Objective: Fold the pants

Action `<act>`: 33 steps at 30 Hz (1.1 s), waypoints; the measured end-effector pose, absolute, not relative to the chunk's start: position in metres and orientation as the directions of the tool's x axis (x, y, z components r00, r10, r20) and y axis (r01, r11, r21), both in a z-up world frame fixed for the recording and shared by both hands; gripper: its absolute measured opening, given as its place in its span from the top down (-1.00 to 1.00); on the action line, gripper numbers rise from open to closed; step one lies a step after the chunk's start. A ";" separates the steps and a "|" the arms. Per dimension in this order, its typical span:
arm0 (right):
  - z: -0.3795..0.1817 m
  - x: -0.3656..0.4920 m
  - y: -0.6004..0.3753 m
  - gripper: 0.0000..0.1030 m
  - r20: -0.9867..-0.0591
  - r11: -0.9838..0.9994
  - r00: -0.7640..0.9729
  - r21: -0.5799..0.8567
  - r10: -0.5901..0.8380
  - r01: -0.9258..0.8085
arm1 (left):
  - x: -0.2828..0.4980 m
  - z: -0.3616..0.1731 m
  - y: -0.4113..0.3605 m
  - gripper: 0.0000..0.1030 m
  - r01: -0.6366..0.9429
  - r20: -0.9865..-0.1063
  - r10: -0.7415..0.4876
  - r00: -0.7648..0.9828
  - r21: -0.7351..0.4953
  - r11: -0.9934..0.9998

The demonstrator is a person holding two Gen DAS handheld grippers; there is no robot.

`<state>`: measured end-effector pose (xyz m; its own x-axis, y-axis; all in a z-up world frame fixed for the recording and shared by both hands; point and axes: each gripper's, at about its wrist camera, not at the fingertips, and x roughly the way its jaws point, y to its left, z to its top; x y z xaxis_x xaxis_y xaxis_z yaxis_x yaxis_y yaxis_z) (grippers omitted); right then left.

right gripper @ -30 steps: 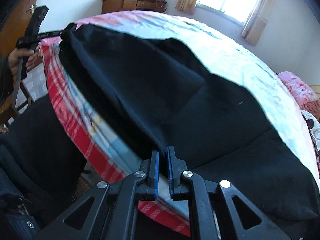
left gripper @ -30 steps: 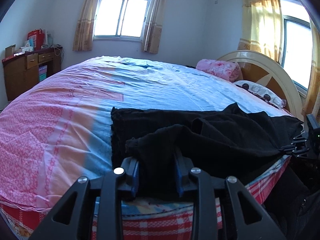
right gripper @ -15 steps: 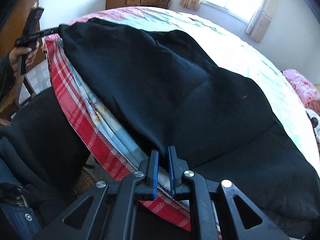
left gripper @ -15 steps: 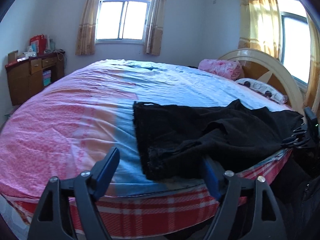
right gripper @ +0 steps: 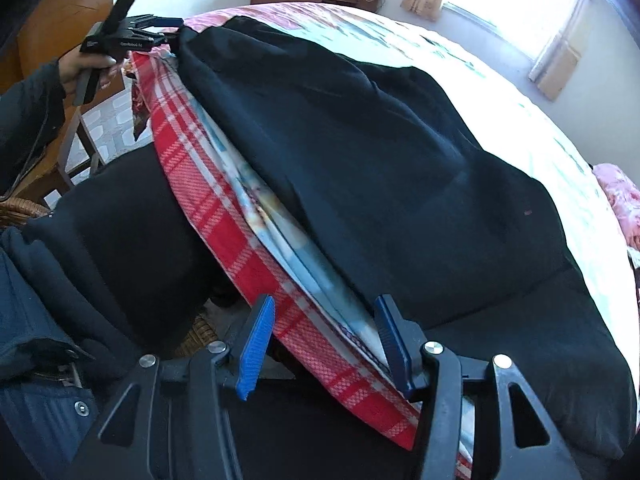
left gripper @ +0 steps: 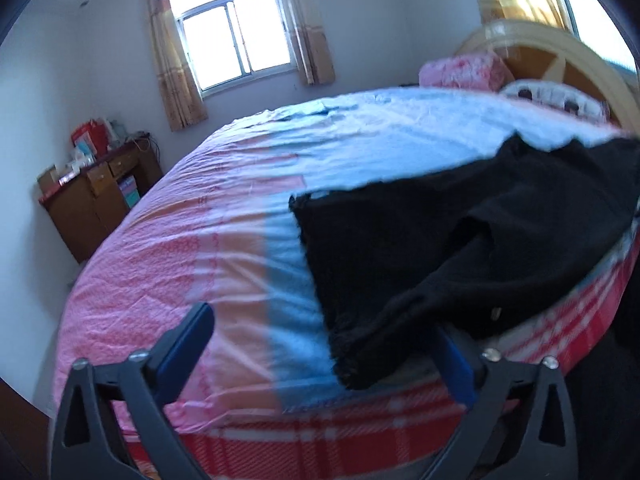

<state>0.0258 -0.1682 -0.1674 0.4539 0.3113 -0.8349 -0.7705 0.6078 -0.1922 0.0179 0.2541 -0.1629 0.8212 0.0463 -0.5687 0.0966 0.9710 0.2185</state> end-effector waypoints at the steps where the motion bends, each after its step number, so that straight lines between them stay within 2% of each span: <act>1: -0.167 0.025 -0.168 -0.04 -0.835 0.604 0.447 -0.182 0.322 -0.776 | 0.014 -0.166 0.254 -1.00 0.111 -0.577 0.042 0.816 0.228 0.967; 7: -0.140 0.030 -0.154 -0.04 -0.816 0.589 0.370 -0.046 0.444 -0.807 | 0.002 -0.181 0.241 -1.00 0.173 -0.601 0.043 0.798 0.297 0.939; 12: -0.096 0.051 -0.122 -0.04 -0.768 0.600 0.395 -0.017 0.505 -0.800 | -0.009 -0.169 0.263 -0.99 0.172 -0.590 -0.074 0.804 0.113 0.979; 14: -0.078 0.064 -0.101 -0.04 -0.747 0.613 0.428 -0.035 0.509 -0.790 | -0.015 -0.165 0.278 -0.98 0.175 -0.582 -0.144 0.801 -0.003 0.985; 18: -0.059 0.087 -0.055 -0.04 -0.723 0.603 0.462 -0.080 0.513 -0.794 | -0.034 -0.158 0.305 -0.96 0.200 -0.479 -0.303 0.824 -0.254 0.946; 20: -0.056 0.100 -0.026 -0.04 -0.723 0.591 0.464 -0.095 0.512 -0.801 | -0.036 -0.153 0.308 -0.93 0.202 -0.437 -0.343 0.832 -0.337 0.920; 23: -0.059 0.121 0.023 -0.04 -0.742 0.559 0.438 -0.103 0.508 -0.823 | -0.026 -0.146 0.298 -0.77 0.216 -0.434 -0.376 0.819 -0.373 0.902; 24: -0.062 0.129 0.044 -0.04 -0.750 0.548 0.431 -0.111 0.501 -0.829 | -0.022 -0.145 0.288 -0.69 0.222 -0.456 -0.369 0.810 -0.344 0.912; 25: -0.064 0.136 0.056 -0.04 -0.754 0.546 0.431 -0.116 0.496 -0.830 | -0.018 -0.145 0.286 -0.53 0.221 -0.474 -0.363 0.802 -0.330 0.918; 27: -0.072 0.148 0.084 -0.04 -0.767 0.539 0.412 -0.104 0.492 -0.836 | -0.010 -0.151 0.276 -0.39 0.199 -0.529 -0.345 0.775 -0.314 0.928; 31: -0.086 0.165 0.126 -0.04 -0.785 0.504 0.377 -0.097 0.492 -0.858 | -0.012 -0.160 0.278 -0.37 0.180 -0.531 -0.350 0.772 -0.346 0.921; 33: -0.096 0.168 0.145 -0.04 -0.802 0.468 0.347 -0.096 0.486 -0.878 | -0.012 -0.163 0.279 -0.18 0.190 -0.517 -0.369 0.773 -0.367 0.911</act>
